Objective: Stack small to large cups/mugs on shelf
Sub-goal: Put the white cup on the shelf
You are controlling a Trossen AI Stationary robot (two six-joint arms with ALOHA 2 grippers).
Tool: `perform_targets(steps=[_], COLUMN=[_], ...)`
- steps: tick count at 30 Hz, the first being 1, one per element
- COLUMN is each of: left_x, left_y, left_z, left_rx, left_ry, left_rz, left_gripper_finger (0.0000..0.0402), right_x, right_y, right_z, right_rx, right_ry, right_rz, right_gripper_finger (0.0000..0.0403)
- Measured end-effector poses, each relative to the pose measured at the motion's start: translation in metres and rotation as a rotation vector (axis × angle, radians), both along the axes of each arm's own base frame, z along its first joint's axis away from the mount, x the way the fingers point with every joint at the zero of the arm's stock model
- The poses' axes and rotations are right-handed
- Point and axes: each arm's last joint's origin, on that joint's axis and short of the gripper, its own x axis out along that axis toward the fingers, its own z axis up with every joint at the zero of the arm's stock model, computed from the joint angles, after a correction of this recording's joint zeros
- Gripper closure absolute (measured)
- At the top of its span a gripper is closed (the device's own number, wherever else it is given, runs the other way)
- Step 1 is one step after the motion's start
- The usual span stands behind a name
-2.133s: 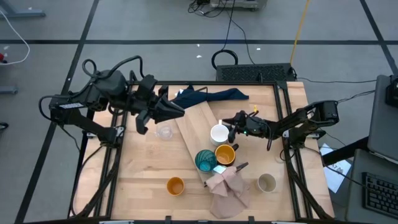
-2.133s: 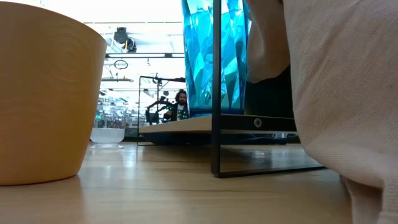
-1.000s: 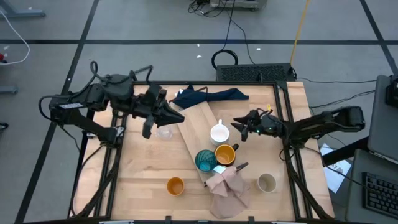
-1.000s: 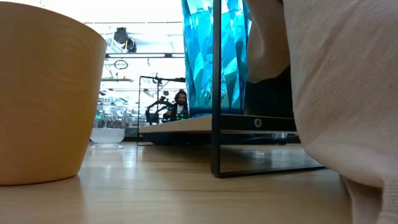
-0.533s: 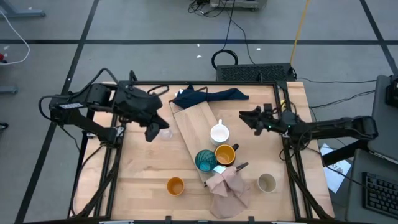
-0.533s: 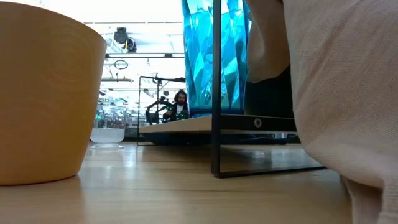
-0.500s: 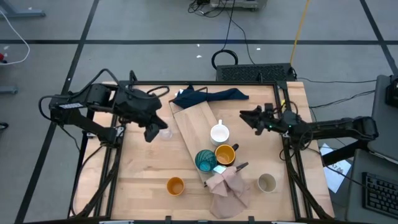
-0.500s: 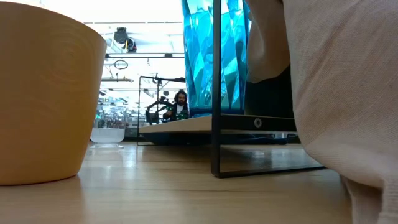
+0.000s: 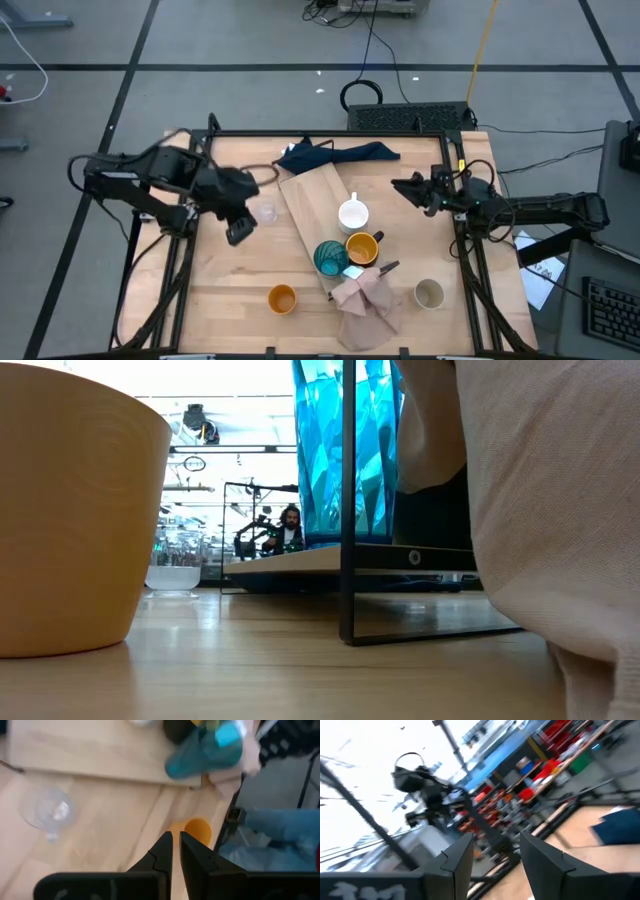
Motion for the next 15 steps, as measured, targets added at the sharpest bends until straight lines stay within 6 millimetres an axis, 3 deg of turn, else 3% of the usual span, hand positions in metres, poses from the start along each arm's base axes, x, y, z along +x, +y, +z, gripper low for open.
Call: perform_targets(steps=[4,15], left_x=[0.007,0.022], left_y=[-0.012,-0.043], left_z=[-0.012,-0.035], left_rx=[-0.029,-0.12], left_ry=[0.01,0.005], left_rz=[-0.013,-0.033], left_gripper_finger=[0.0371,0.0371], right_x=[0.0,0.002], right_y=[0.002,0.002], right_z=[-0.001,-0.008], right_rx=[0.023,0.058], right_ry=[0.005,0.076], right_rz=[0.081,0.089], right_gripper_finger=[0.025,0.025])
